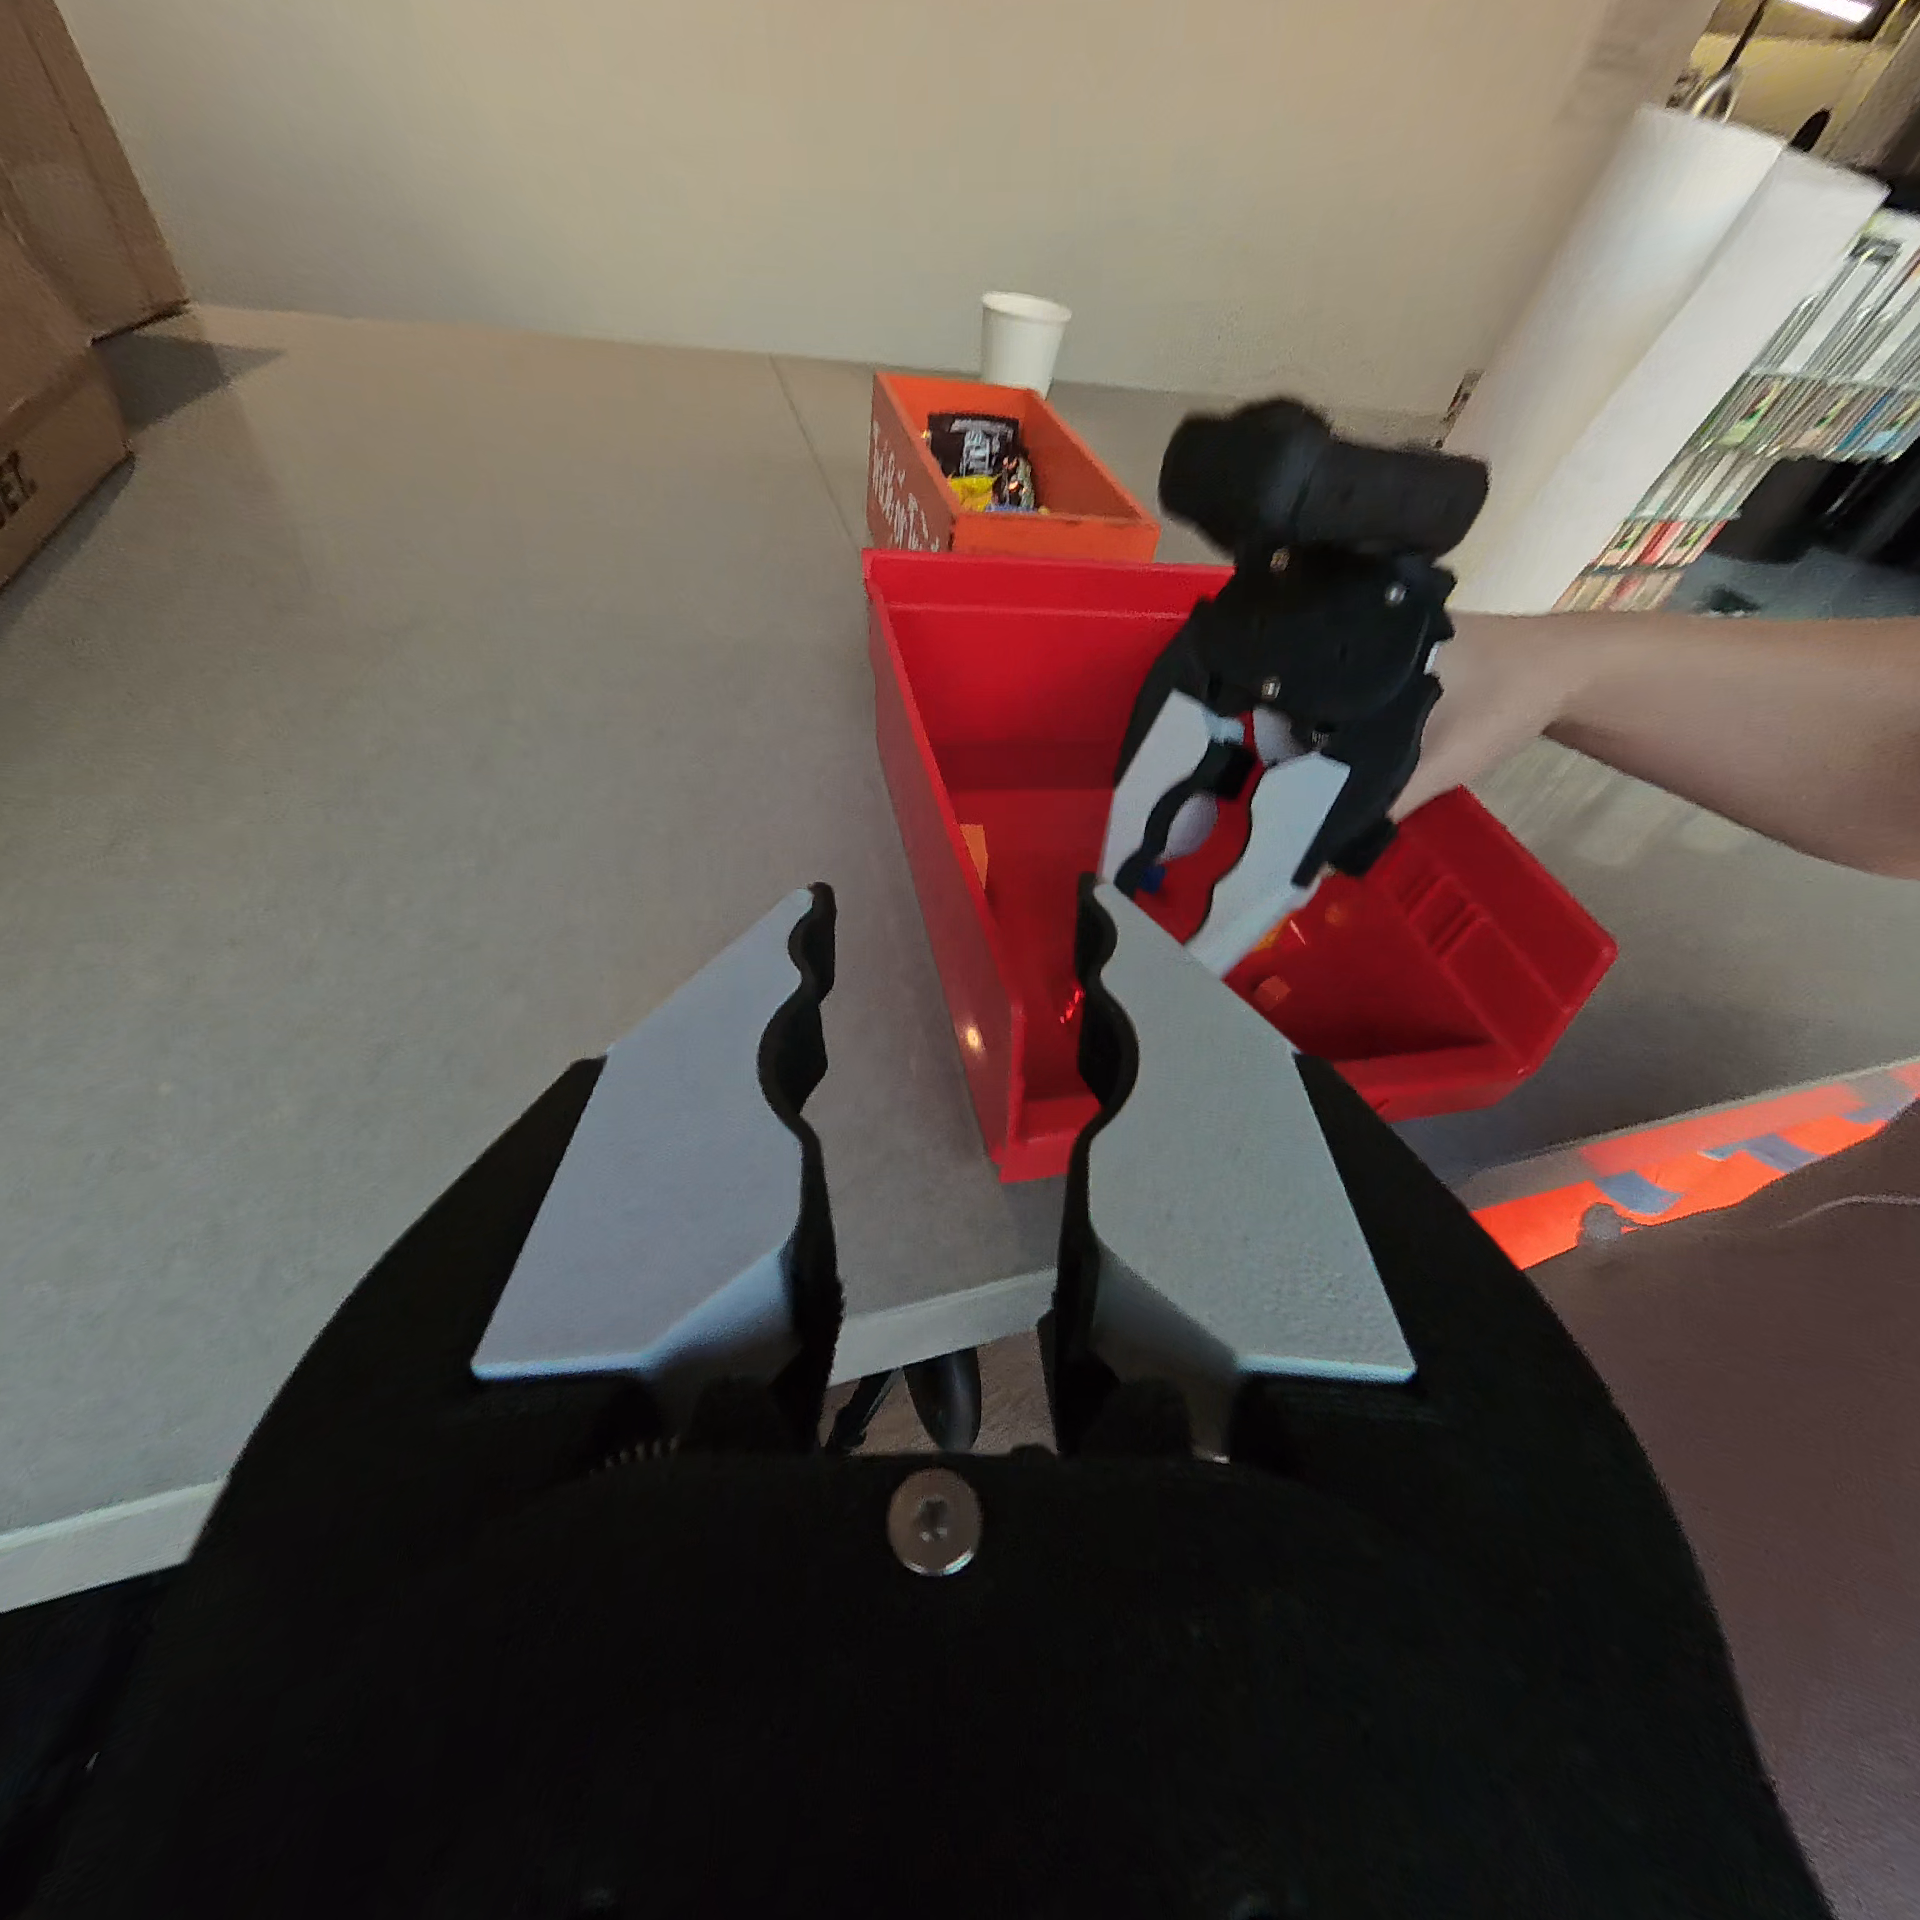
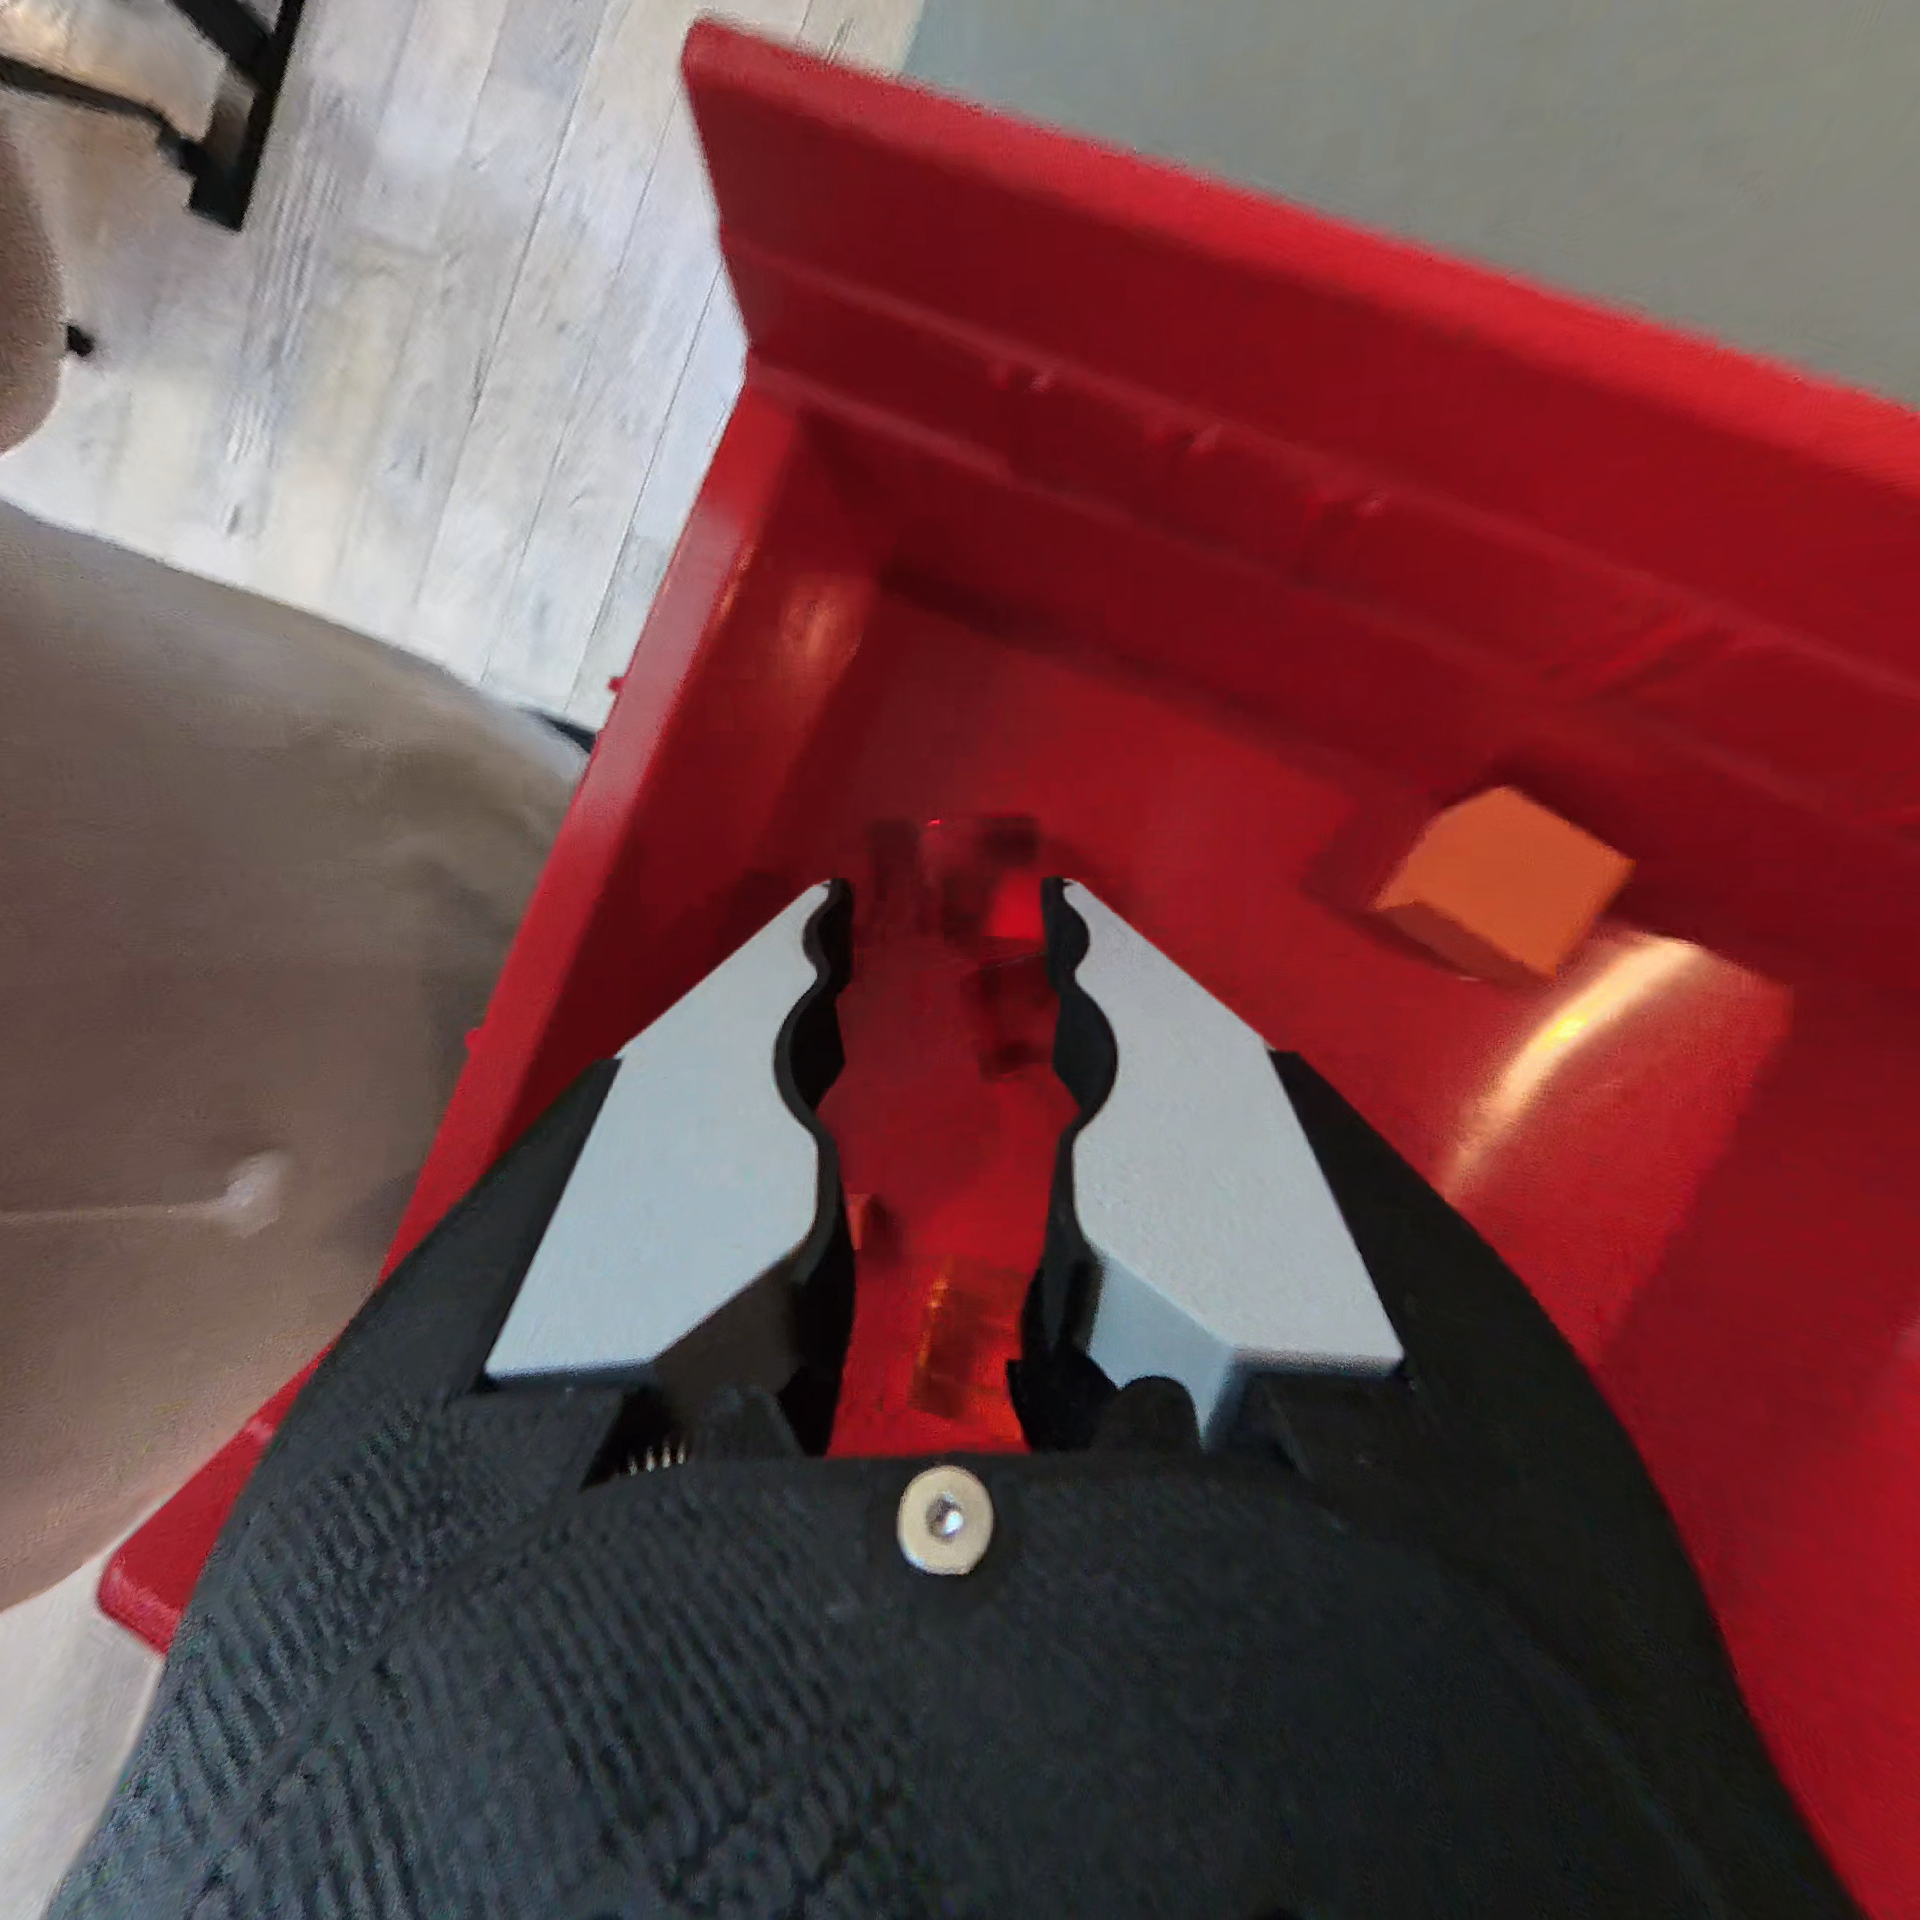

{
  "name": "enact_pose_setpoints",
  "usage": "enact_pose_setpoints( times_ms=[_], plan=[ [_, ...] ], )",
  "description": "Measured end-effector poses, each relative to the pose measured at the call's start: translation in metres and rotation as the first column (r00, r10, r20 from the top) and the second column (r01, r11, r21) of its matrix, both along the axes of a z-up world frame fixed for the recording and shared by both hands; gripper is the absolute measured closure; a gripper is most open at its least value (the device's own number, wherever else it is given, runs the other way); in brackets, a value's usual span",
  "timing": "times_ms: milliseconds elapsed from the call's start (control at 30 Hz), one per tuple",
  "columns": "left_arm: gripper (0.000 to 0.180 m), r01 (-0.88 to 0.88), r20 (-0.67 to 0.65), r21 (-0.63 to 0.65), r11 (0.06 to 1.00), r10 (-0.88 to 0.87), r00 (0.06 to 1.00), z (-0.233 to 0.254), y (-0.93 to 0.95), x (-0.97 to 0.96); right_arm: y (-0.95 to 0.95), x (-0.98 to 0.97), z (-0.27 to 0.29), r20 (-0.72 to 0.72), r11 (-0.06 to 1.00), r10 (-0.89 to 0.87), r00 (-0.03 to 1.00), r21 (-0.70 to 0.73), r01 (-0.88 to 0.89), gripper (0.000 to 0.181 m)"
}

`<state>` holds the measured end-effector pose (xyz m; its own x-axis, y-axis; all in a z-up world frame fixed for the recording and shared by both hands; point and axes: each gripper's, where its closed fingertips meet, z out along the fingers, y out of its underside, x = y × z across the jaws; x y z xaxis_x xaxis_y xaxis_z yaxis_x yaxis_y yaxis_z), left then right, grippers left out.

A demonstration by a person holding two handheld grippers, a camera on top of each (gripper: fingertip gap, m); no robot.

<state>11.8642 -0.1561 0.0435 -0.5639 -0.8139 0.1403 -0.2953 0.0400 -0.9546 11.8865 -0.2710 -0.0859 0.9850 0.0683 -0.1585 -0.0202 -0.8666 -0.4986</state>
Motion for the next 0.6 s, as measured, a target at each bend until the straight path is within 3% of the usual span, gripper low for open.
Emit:
enact_pose_setpoints(
  times_ms=[200,233,333,467,600],
  plan=[
    [0.138,0.016,0.038,-0.03,0.999,-0.014,0.999,0.018,0.004,0.016,0.007,0.008,-0.015,0.122,0.991,0.032,0.992,-0.136,-0.015,0.148],
    [0.138,0.027,0.042,-0.033,0.999,-0.026,0.999,0.019,0.002,0.019,0.006,0.008,-0.017,0.134,0.987,0.045,0.99,-0.158,-0.023,0.156],
    [0.141,0.038,0.064,-0.047,0.998,-0.035,0.997,0.023,-0.002,0.031,0.009,0.01,-0.01,0.184,0.987,0.07,0.98,-0.153,-0.042,0.157],
    [0.142,0.057,0.071,-0.069,0.996,-0.052,0.996,0.028,-0.008,0.044,-0.01,0.036,0.047,0.179,0.997,-0.035,0.983,-0.065,0.047,0.157],
    [0.139,0.038,0.036,-0.001,0.999,-0.038,0.999,0.026,-0.002,0.055,-0.076,0.134,0.135,0.286,0.956,-0.271,0.919,-0.036,0.292,0.157]
  ],
)
